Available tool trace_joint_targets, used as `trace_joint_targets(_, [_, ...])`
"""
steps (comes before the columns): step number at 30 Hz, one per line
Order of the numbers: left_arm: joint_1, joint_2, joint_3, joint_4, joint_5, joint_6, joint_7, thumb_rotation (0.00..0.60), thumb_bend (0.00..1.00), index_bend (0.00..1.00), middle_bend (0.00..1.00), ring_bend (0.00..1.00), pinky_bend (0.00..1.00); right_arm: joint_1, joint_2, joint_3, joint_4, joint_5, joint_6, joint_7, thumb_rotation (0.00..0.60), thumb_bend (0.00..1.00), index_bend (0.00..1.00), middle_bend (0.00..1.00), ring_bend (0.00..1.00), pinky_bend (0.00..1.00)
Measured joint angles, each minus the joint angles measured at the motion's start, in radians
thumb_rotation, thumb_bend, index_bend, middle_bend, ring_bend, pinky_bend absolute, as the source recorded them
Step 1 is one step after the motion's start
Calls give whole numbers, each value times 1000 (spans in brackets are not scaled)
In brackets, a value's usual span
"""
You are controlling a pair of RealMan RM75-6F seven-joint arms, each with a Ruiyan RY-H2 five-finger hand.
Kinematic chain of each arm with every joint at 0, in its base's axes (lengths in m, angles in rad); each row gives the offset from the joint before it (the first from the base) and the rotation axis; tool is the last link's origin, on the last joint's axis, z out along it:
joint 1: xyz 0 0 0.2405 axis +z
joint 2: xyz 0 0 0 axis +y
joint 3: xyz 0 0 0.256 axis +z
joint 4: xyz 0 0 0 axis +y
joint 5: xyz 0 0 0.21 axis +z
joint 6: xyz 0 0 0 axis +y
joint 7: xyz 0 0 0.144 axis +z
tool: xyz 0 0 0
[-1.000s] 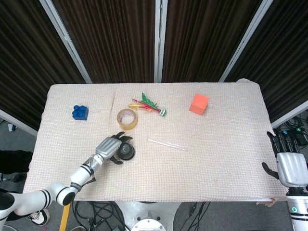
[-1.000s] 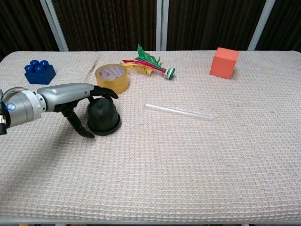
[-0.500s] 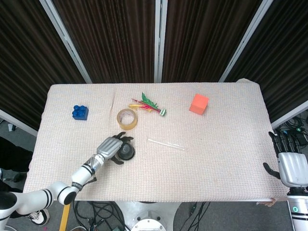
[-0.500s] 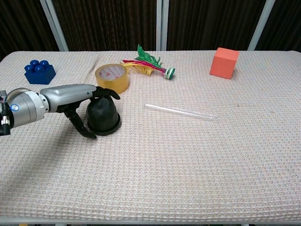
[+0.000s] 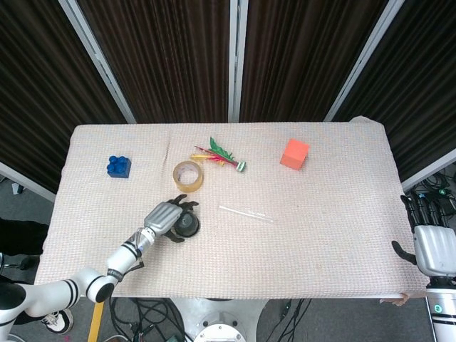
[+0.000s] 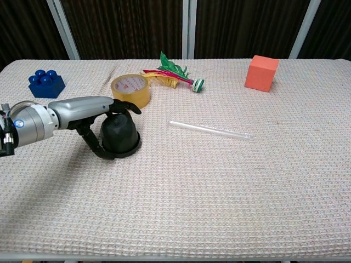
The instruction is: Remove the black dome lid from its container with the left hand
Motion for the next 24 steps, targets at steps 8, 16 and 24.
trace_joint_targets(8, [-2,-14,1,17,2,-2,-16,600,98,121,235,5,211,-1,3,1,-3,5,-1,-2,600,102,0,0,0,0])
trace_joint_targets(16, [-1,-18,2,20,16,18,-23,600,109,127,263,5,211,2,5,2,-8,16,-12,-1,600,103,0,0,0,0])
trace_joint_targets(24, [0,-17,1,25,6,15,-15,600,115,136,268,6,210,-1,21,2,-28,19,-13,14,600,103,0,0,0,0])
